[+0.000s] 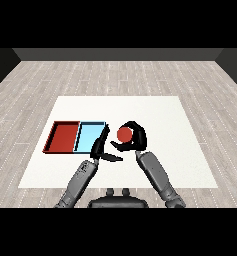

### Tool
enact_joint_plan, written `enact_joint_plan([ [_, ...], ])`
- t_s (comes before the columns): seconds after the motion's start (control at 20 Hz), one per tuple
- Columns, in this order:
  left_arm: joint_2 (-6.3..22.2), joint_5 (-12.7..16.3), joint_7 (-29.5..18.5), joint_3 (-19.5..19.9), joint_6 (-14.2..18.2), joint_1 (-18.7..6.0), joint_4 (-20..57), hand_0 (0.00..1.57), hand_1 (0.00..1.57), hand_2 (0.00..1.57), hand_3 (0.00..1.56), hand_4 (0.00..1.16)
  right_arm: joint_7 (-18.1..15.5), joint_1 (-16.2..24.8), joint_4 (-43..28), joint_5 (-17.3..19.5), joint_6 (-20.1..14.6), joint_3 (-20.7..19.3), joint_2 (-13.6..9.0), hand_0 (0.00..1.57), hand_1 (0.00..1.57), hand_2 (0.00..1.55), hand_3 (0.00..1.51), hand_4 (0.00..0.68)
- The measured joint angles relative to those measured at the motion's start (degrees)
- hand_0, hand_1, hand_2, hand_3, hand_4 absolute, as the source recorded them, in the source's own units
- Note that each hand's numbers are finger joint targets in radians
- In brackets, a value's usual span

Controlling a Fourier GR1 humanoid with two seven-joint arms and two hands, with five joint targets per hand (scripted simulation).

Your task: Pick the red can and put it in the red box

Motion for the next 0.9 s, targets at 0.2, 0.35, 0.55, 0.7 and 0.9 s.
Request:
enact_joint_plan([
  [0.2,0.0,1.4,-2.1,-0.4,-0.1,-0.3,2.9,0.00,0.00,0.00,0.00,0.00,-0.2,2.0,-2.2,1.2,-0.4,1.8,0.0,1.46,1.46,1.43,1.38,0.660],
  [0.35,0.0,2.5,-1.3,-2.8,1.9,-0.4,2.3,0.00,0.00,0.00,0.00,0.00,0.0,2.1,-2.3,1.3,-0.2,2.0,0.0,1.47,1.47,1.44,1.39,0.662],
  [0.55,0.0,4.3,-2.0,-4.3,3.0,-1.4,3.6,0.00,0.00,0.00,0.00,0.00,-1.9,1.0,-0.6,0.1,-1.2,3.6,0.0,1.45,1.45,1.44,1.39,0.666],
  [0.7,0.0,6.3,-3.9,-5.0,3.2,-2.7,6.3,0.00,0.00,0.00,0.00,0.00,-3.6,-0.5,1.7,-2.2,-1.6,3.7,0.0,1.46,1.46,1.44,1.40,0.654],
  [0.9,0.0,7.9,-4.4,-5.6,3.8,-4.4,7.8,0.00,0.00,0.00,0.00,0.00,-3.5,-0.3,0.2,-4.6,-2.1,5.0,0.0,1.51,1.51,1.45,1.41,0.654],
])
